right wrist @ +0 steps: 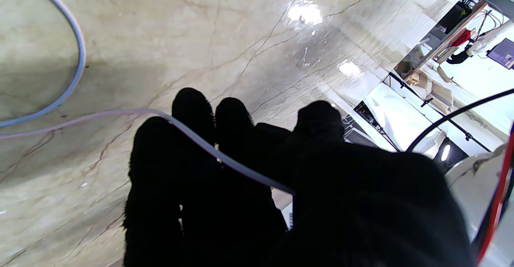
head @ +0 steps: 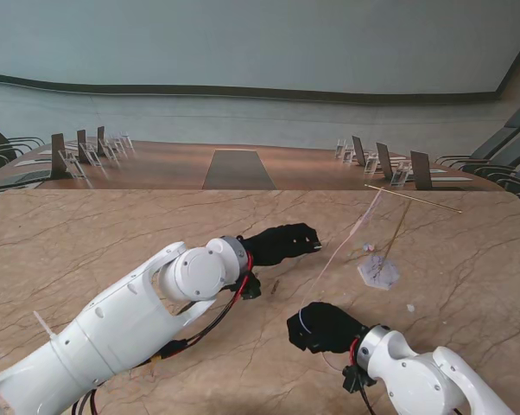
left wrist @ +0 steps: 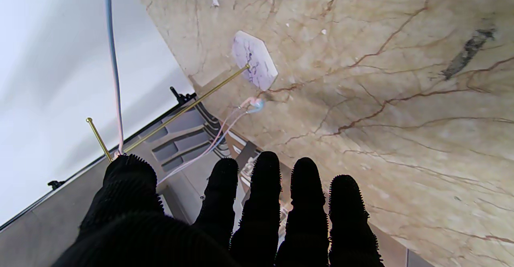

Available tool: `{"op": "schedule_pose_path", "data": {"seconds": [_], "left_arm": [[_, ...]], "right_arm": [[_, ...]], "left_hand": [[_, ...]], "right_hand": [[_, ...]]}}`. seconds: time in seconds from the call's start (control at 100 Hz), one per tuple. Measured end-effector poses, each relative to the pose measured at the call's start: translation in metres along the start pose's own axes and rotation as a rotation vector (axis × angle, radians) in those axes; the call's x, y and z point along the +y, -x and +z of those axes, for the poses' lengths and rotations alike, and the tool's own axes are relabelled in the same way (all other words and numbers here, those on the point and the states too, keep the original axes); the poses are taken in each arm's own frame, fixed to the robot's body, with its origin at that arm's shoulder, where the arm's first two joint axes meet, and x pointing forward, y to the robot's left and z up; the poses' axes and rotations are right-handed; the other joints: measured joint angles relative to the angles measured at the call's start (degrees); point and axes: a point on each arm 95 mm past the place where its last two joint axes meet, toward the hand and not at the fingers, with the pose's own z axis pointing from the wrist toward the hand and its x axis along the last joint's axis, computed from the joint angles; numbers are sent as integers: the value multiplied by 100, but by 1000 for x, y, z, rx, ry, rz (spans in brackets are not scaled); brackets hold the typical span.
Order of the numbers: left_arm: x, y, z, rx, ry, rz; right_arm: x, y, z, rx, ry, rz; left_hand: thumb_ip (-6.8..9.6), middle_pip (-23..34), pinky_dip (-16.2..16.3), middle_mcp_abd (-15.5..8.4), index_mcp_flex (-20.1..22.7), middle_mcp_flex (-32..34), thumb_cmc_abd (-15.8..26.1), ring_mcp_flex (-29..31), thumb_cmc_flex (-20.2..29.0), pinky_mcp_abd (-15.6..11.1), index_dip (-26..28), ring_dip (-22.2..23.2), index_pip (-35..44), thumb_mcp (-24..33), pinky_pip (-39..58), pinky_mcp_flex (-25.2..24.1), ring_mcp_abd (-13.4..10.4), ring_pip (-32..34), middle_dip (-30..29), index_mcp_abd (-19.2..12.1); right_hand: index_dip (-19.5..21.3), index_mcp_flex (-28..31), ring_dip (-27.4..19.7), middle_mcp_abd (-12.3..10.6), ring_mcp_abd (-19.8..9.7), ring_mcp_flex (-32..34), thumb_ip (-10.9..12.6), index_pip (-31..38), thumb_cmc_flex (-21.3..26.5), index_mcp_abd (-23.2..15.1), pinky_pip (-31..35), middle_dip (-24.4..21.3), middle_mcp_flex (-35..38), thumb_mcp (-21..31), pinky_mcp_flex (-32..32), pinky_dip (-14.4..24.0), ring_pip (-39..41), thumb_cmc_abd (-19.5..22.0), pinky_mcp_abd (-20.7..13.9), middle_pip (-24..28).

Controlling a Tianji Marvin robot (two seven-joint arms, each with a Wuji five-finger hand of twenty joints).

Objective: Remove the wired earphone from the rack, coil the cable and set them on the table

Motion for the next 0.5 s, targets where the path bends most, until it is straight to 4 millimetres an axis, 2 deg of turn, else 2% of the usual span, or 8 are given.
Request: {"op": "schedule_pose_path", "data": {"seconds": [0.5], "left_arm": [[-5, -22, 28, 43, 65, -34]], "right_arm": [[-8, -6, 8, 10, -63, 12]], "left_hand": [[0, 0, -96, 1, 11, 0, -5, 0, -68, 3, -163, -140, -102, 0, -119, -1, 2, -73, -101, 45]], "right_hand": [[0, -2, 0, 35, 0, 2, 0, 54, 0, -2, 51, 1, 49, 3, 0, 12, 62, 0, 2, 54]]}}
